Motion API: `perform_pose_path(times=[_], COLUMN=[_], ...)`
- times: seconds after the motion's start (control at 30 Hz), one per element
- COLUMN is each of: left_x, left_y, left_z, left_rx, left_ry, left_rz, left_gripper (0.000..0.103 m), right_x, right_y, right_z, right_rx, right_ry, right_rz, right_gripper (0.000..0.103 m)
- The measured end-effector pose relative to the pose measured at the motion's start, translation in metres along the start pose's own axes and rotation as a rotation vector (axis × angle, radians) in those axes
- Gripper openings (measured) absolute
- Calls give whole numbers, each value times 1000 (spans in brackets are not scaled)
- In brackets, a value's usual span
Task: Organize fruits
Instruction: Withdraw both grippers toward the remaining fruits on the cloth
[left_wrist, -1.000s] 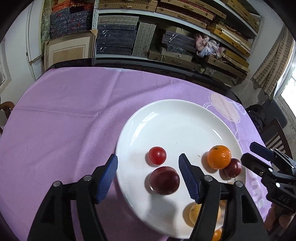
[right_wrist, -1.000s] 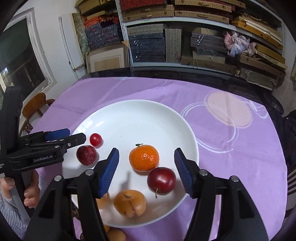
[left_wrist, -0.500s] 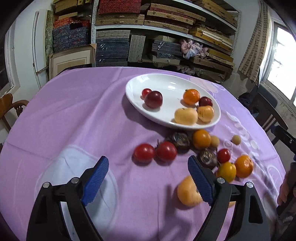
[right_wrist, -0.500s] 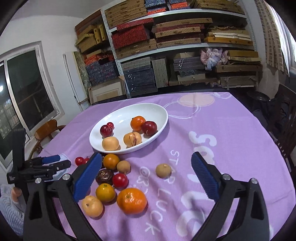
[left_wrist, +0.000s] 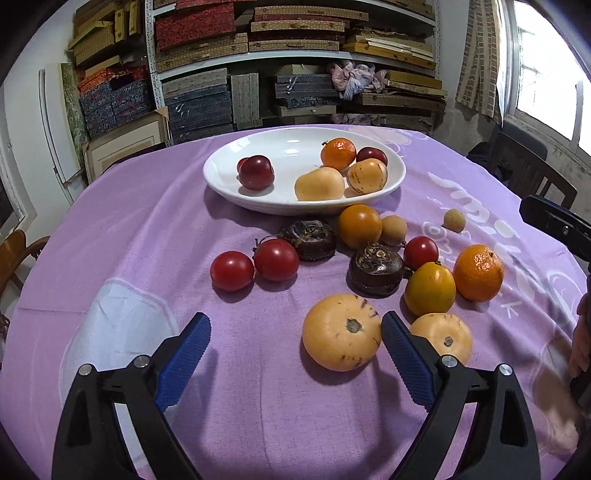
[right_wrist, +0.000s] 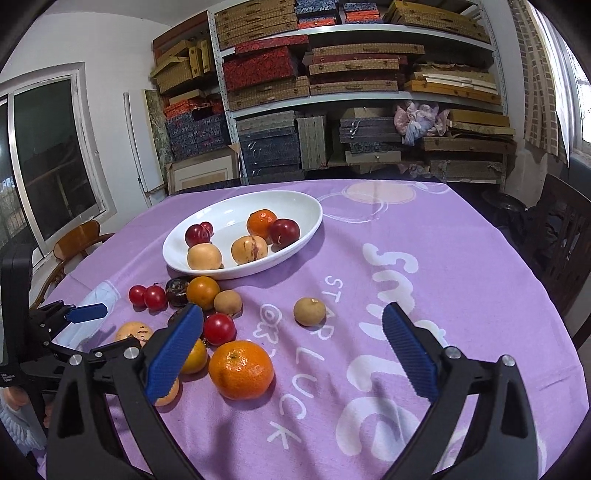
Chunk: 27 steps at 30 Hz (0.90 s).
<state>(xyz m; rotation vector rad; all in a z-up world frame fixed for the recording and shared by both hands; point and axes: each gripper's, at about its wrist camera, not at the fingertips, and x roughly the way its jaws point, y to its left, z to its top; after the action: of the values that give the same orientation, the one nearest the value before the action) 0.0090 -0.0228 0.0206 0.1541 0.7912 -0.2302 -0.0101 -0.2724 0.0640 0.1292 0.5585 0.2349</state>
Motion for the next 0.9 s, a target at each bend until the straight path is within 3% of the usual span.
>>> perform_pose_path(times=[0.17, 0.43, 0.63, 0.8, 0.9], left_x=[11, 9, 6, 10, 9], left_y=[7, 21, 17, 6, 2], left_z=[-1, -1, -3, -3, -4], left_rx=[-43, -105, -80, -42, -26], left_ry=[47, 32, 25, 43, 37], left_rz=[-9, -31, -91, -158, -161], left_gripper=[94, 94, 79, 58, 55], right_x=[4, 11, 17, 19, 19], right_y=[-3, -3, -3, -2, 0], right_z=[-1, -3, -5, -7, -8], right_rx=[17, 15, 10, 6, -5], right_ry=[10, 44, 73, 87, 97], right_rz=[4, 6, 15, 26, 41], right_gripper=[98, 98, 98, 98, 98])
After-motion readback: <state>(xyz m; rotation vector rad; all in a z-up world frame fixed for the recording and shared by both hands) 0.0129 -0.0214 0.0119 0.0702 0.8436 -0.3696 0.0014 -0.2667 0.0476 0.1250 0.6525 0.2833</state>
